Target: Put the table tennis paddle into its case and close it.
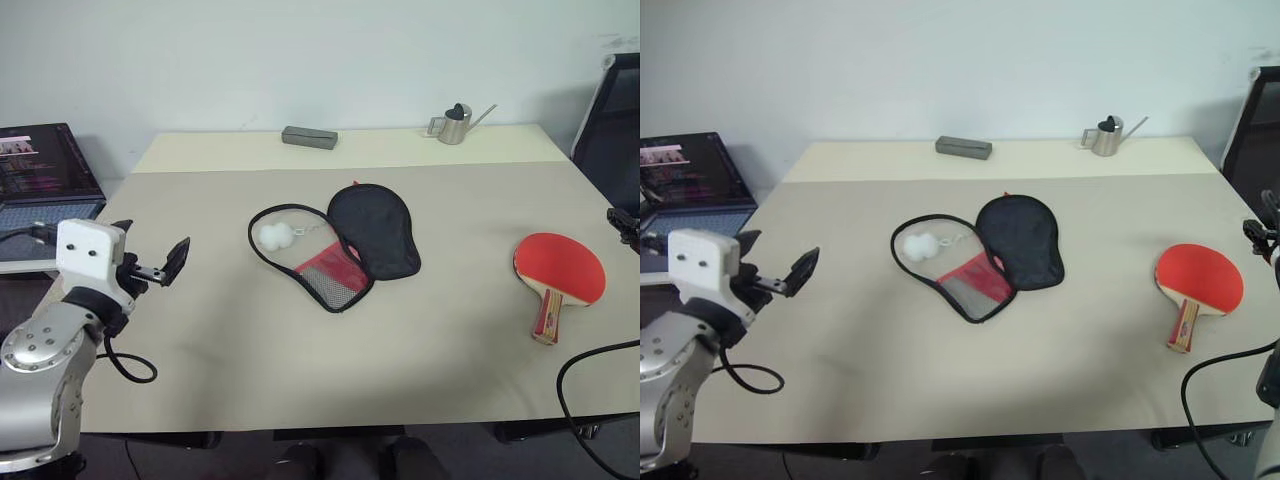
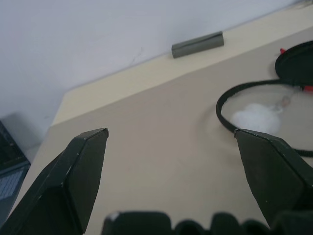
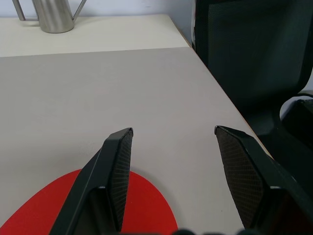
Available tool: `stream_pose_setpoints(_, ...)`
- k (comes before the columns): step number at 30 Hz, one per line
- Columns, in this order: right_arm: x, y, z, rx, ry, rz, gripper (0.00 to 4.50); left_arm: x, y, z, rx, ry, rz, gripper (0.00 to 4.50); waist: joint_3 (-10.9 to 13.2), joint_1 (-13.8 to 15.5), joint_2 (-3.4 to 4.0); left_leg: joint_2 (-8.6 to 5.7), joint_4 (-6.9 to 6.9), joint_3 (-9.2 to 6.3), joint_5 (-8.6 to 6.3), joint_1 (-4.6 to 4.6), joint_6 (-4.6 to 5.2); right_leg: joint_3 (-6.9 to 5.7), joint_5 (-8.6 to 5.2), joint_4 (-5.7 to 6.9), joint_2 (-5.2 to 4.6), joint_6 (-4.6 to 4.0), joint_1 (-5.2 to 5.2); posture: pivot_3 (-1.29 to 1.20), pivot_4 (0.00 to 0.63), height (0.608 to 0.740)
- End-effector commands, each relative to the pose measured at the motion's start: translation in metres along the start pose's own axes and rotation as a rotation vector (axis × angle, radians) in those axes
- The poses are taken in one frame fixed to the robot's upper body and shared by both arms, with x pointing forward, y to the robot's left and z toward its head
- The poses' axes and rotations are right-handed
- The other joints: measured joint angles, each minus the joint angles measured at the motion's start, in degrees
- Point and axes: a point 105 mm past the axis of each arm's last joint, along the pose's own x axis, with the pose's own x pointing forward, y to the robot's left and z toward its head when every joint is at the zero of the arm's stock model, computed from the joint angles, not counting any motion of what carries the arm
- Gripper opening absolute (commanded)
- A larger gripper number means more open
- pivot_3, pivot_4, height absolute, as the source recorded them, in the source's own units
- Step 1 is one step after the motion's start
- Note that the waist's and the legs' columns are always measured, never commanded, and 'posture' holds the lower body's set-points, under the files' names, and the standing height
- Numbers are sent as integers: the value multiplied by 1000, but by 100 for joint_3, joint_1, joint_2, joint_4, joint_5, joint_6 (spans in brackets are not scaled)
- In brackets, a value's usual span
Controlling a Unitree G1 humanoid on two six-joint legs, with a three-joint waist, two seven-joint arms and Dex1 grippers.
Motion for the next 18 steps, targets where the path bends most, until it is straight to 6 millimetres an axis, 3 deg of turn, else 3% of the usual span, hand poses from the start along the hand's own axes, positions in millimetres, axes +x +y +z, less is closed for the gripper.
stream_pose_setpoints(1,0,0,18,-3,-58,2,2917,-7,12,16,50,-61,55,4500,0,3,0,0,0,0,-1,0,3,5,0,0,0,0,0,0,150,740)
stream_pose_setpoints(11,1,10,16,-6,-54,79,2917,-13,26,10,44,-51,67,4500,1,8,-1,2,1,23,-6,13,10,47,7,-1,6,10,0,0,150,740)
stream_pose_setpoints(18,8,45,11,2,-54,255,2917,-22,37,4,22,-54,87,4500,1,-7,-2,10,2,33,-12,20,19,54,12,-2,13,6,0,0,150,740)
